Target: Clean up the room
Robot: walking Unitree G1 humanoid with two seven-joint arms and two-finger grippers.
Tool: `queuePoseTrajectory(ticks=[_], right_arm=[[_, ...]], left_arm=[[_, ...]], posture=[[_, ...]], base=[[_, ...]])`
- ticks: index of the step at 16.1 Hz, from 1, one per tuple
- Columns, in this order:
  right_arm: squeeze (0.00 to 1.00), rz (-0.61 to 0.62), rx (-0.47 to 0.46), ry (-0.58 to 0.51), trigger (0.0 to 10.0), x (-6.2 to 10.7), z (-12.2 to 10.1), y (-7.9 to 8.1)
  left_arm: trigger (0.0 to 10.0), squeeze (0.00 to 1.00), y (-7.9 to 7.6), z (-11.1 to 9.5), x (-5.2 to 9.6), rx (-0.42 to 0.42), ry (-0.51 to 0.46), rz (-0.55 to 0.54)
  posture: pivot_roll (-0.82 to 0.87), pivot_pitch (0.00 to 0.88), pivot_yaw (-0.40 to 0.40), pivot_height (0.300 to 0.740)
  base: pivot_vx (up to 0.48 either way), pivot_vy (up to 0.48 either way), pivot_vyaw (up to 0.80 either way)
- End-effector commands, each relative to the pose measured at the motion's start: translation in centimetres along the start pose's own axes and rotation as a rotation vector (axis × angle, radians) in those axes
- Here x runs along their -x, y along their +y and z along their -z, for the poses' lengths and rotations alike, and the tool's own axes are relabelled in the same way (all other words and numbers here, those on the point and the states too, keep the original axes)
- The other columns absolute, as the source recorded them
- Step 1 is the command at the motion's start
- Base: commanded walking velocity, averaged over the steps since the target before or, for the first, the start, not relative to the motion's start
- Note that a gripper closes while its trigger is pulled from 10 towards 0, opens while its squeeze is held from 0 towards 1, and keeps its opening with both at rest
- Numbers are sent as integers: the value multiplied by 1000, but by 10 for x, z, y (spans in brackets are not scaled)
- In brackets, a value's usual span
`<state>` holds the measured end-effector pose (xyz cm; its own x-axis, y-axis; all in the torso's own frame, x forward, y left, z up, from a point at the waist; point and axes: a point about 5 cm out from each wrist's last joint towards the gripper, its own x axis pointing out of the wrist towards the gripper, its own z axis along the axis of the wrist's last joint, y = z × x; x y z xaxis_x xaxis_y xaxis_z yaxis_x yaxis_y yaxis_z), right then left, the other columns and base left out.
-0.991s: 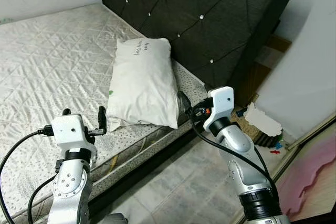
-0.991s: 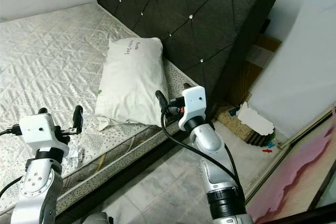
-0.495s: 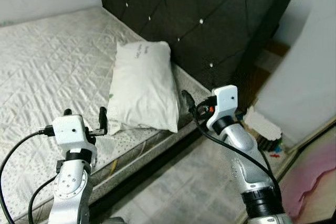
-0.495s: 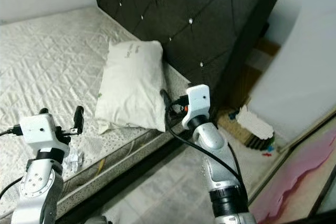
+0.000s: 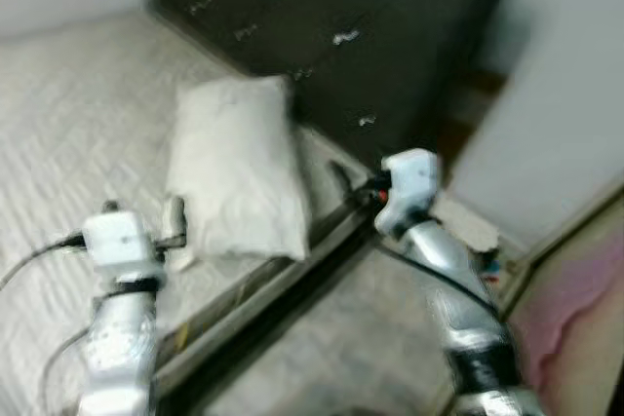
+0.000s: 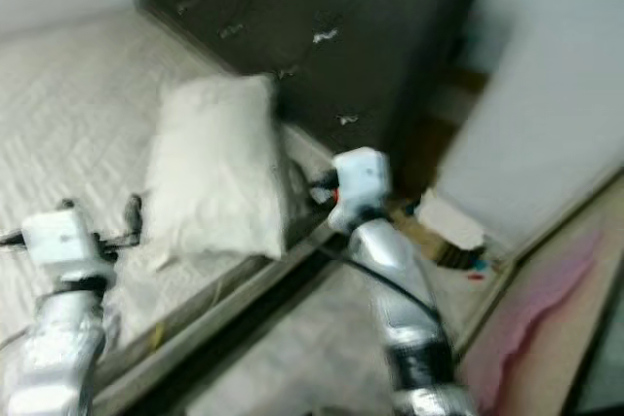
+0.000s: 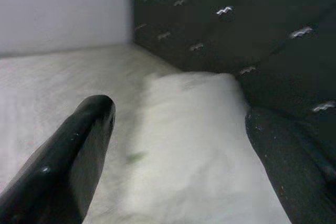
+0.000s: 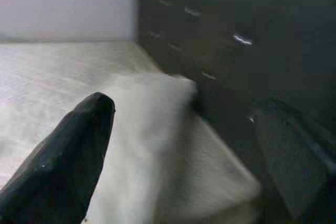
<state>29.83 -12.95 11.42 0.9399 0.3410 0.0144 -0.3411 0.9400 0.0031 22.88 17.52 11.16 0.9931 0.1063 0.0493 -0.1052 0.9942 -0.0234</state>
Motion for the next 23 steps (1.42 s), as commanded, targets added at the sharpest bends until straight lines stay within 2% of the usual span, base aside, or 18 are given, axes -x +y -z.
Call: queuePoseTrajectory(ticks=[1, 6, 10, 23], right_arm=[[0, -44, -28, -36, 10000, -7, -10, 10], [0, -63, -32, -37, 10000, -8, -10, 10], [0, -80, -39, -33, 10000, -8, -9, 12], [0, -88, -46, -23, 10000, -11, -8, 14]], left_arm=[[10000, 0, 9, 1, 3, -20, 6, -16], [10000, 0, 9, 0, -1, -16, -2, -54], [10000, 0, 10, 0, -2, -34, 7, -54], [10000, 0, 7, 1, -4, -19, 23, -24]], posture=[[-9, 0, -95, 740], [-4, 0, -97, 740], [0, 0, -96, 740], [-2, 0, -94, 740]], base=[[285, 0, 0], [0, 0, 115], [0, 0, 800], [0, 0, 795]])
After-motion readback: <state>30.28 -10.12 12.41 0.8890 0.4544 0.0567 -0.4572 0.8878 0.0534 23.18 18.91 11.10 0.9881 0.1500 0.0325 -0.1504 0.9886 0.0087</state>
